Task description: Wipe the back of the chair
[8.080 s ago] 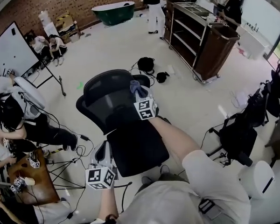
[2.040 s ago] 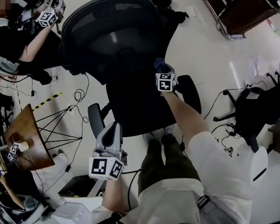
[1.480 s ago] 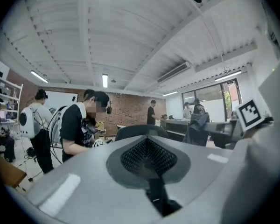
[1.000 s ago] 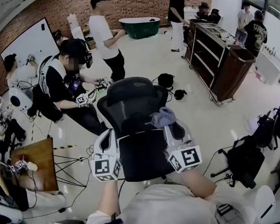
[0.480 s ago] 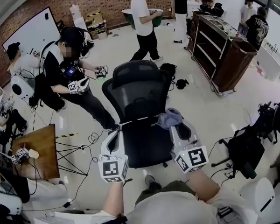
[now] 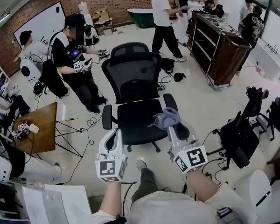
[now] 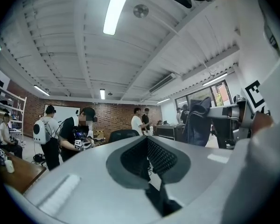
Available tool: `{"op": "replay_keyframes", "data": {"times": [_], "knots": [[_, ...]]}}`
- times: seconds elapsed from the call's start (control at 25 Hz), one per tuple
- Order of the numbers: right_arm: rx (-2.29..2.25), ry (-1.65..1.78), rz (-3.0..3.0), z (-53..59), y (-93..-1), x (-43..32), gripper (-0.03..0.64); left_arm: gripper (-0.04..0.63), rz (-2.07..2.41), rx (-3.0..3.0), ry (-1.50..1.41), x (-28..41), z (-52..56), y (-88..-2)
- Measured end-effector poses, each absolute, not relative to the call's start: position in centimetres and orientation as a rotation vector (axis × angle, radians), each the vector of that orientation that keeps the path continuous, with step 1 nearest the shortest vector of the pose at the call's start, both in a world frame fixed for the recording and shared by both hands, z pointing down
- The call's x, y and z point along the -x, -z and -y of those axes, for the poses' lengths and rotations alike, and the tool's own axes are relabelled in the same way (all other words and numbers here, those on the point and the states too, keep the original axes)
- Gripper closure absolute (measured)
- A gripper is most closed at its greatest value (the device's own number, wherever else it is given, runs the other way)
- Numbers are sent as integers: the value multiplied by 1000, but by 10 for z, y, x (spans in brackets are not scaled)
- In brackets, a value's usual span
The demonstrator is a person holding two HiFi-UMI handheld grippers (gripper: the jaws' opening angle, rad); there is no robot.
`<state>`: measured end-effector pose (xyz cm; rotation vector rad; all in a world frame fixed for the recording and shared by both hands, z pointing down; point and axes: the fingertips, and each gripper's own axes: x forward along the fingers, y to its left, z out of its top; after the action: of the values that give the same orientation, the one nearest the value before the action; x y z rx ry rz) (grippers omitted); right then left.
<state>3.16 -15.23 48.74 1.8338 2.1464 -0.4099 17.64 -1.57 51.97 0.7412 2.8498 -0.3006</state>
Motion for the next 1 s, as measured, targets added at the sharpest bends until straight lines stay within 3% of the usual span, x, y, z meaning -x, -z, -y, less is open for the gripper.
{"op": "replay_keyframes", "data": {"times": [0.28, 0.56, 1.0], "knots": [[-1863, 414, -2177, 227, -487, -79, 572, 530, -2918, -767, 280, -235, 99, -508], [-1850, 451, -2209, 248, -474, -112, 572, 530, -2838, -726, 358, -267, 118, -482], [-1870, 413, -2174, 241, -469, -137, 572, 526, -2871, -783, 235, -296, 111, -502]]}}
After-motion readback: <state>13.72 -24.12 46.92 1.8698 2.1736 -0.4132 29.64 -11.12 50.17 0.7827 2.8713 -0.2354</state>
